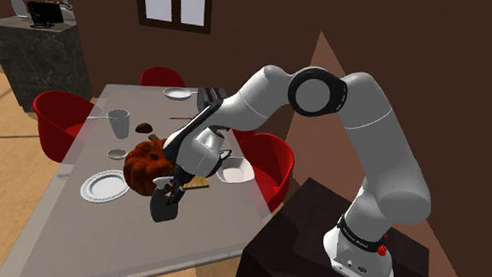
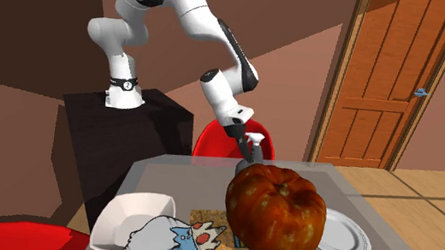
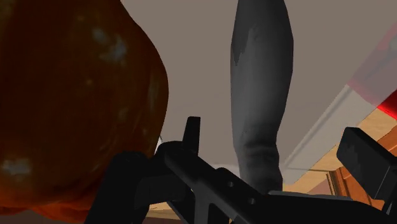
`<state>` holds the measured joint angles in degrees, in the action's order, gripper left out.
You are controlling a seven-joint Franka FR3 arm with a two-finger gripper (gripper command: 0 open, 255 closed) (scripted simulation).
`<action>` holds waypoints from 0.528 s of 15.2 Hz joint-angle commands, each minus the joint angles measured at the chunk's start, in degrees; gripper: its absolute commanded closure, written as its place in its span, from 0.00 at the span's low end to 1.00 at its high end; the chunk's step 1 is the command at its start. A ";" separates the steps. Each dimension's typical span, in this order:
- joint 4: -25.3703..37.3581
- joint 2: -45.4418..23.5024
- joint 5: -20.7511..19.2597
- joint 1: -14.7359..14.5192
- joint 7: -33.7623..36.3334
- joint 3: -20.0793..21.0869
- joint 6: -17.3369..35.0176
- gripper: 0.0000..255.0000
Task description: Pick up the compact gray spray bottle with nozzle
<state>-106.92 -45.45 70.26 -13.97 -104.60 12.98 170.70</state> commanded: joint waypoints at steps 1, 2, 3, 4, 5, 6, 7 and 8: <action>1.61 -1.99 0.65 0.55 -1.67 0.68 0.52 0.00; 2.15 -2.81 1.04 0.82 -2.41 1.04 0.85 0.00; 2.71 -3.64 1.43 1.08 -3.14 1.38 1.16 0.00; 3.27 -4.47 1.80 1.33 -3.86 1.72 1.47 0.00; 3.85 -5.31 2.17 1.58 -4.58 2.05 1.77 0.00; 4.19 -5.79 2.37 1.71 -4.99 2.23 1.94 0.00; 4.19 -5.79 2.37 1.72 -4.99 2.23 1.95 0.00; 4.10 -5.75 2.47 1.81 -5.14 2.31 1.99 1.00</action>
<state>-102.94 -51.05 72.65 -12.22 -109.58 15.22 172.62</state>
